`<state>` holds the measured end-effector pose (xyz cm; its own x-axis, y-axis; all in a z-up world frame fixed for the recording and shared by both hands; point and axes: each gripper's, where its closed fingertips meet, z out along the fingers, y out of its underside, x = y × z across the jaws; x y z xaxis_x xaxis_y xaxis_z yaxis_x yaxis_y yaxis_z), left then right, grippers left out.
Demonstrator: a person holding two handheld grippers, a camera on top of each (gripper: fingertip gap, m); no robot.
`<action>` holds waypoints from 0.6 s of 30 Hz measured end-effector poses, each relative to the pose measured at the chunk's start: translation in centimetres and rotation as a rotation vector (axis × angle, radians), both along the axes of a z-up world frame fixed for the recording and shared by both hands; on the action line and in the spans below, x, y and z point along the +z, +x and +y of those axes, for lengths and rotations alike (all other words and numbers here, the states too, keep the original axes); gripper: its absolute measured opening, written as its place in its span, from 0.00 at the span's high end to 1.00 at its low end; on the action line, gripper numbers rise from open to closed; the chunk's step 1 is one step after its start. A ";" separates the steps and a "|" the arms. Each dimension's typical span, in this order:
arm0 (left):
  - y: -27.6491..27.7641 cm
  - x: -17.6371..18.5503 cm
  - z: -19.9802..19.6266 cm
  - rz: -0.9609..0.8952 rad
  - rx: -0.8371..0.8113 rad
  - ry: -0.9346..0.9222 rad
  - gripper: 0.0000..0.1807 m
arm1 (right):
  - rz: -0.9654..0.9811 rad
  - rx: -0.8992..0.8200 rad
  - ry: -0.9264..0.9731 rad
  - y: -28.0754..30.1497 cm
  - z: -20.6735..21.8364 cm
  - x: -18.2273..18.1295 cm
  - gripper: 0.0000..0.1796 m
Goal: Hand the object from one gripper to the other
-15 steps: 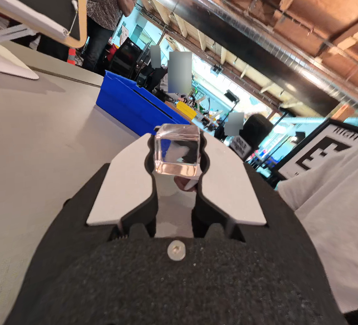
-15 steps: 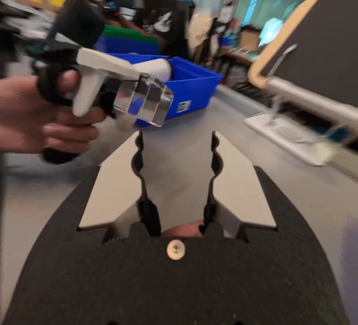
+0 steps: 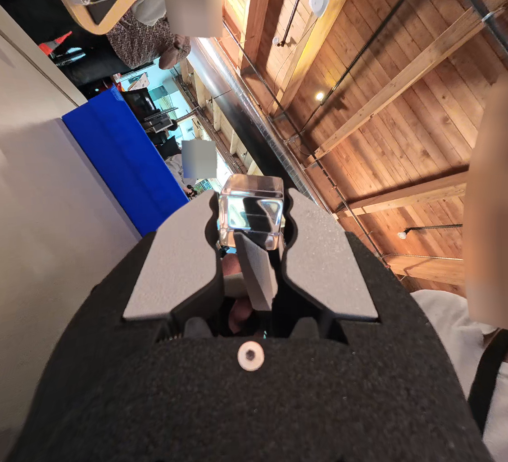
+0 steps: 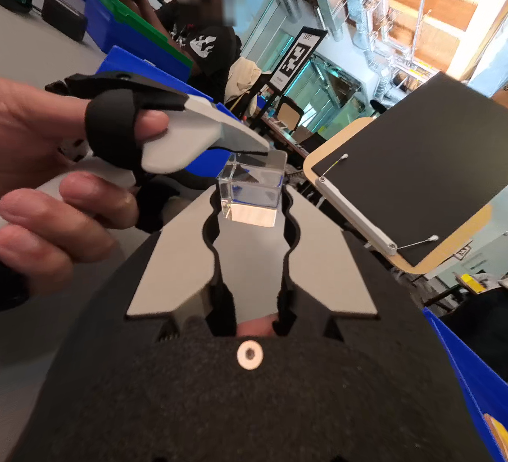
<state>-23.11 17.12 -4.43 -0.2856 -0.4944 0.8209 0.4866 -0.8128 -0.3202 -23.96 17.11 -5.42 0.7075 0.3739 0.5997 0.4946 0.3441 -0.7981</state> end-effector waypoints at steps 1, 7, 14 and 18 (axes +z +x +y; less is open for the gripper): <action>0.1 0.0 0.0 0.013 -0.003 0.012 0.76 | -0.001 0.007 -0.015 0.1 0.0 0.0 0.76; 0.2 -0.1 -0.1 0.101 -0.068 0.098 0.72 | -0.087 0.009 -0.028 0.7 0.1 -0.6 0.76; -1.4 -2.3 2.1 0.712 0.092 0.534 0.57 | -0.290 -0.100 -0.087 3.2 2.0 -3.3 0.76; -0.6 -4.2 1.2 0.971 0.036 0.681 0.55 | -0.445 -0.178 -0.111 3.2 2.4 -4.5 0.76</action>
